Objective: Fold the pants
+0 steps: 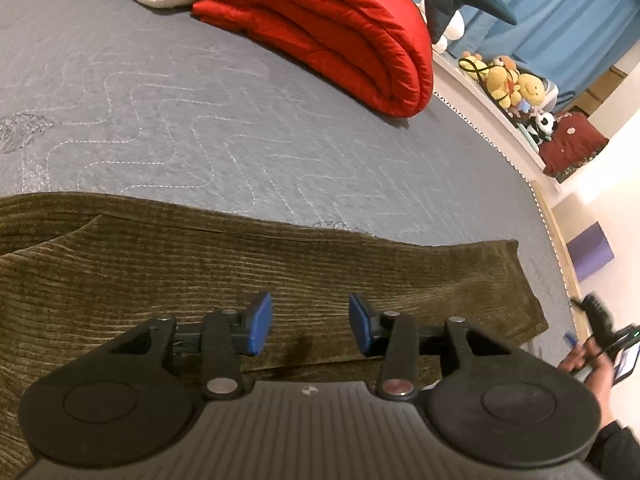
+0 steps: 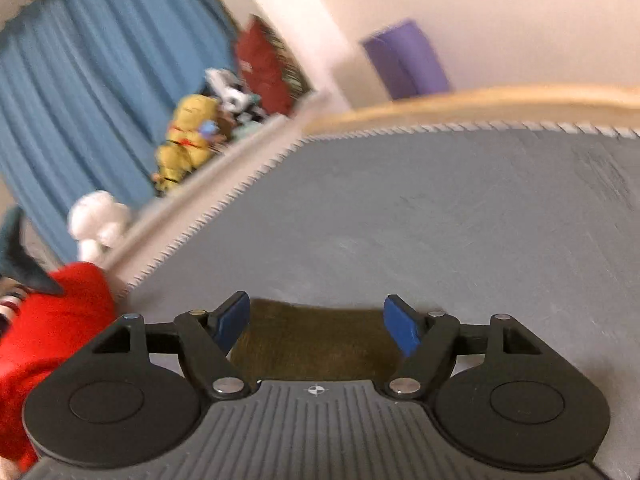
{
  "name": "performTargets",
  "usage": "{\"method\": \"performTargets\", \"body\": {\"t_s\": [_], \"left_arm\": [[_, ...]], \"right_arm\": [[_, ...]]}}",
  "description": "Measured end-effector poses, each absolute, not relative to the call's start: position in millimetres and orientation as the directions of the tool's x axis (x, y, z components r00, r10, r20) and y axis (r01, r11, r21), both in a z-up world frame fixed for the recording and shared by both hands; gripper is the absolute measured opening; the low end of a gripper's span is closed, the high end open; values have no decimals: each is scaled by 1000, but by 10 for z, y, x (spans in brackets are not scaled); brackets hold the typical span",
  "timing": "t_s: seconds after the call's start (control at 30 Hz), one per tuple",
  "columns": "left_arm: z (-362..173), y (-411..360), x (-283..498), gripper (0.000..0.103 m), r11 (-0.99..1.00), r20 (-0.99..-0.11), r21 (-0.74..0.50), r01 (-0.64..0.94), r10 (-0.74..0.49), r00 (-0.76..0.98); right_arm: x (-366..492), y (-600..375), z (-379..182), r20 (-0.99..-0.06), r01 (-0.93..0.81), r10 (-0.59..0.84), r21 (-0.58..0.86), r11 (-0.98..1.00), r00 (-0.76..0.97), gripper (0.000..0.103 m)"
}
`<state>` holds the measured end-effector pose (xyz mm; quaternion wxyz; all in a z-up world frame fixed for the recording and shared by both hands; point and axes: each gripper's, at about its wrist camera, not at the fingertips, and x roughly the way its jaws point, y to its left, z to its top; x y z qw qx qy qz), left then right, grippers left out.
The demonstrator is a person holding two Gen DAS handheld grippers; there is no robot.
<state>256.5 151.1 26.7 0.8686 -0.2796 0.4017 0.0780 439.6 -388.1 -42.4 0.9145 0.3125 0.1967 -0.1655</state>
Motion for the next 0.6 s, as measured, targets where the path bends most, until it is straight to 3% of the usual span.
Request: {"method": "performTargets", "body": {"t_s": [0.17,0.23,0.3,0.33,0.37,0.4,0.47,0.6], "left_arm": [[223,1508,2576,48,832,-751,-410,-374,-75,656],[219,1519,2577,48,833,-752,-405,-378,-68,655],[217,1531,2582,48,832,-754,-399,-385,-59,654],[216,1544,2588,48,830,-755,-399,-390,-56,654],[211,1555,2589,48,828,-755,-399,-394,-52,654],[207,1564,2587,48,826,-755,-398,-399,-48,653],[205,1577,2579,48,824,-756,-397,-405,-44,653],[207,1595,2568,48,823,-754,-401,-402,-47,655]], "right_arm": [[4251,-3865,-976,-601,560,-225,454,693,767,76],[4346,-3839,-1132,-629,537,-165,464,704,759,77],[4465,-3705,-1147,-623,506,-189,381,774,759,76],[4509,-3643,-1157,-625,484,-178,362,797,760,65],[4561,-3592,-1185,-628,466,-172,339,818,759,30],[4601,-3561,-1199,-635,461,-178,313,830,751,11],[4535,-3585,-1130,-622,468,-194,313,827,759,5],[4151,-3628,-877,-469,533,-368,291,794,803,1]]}}
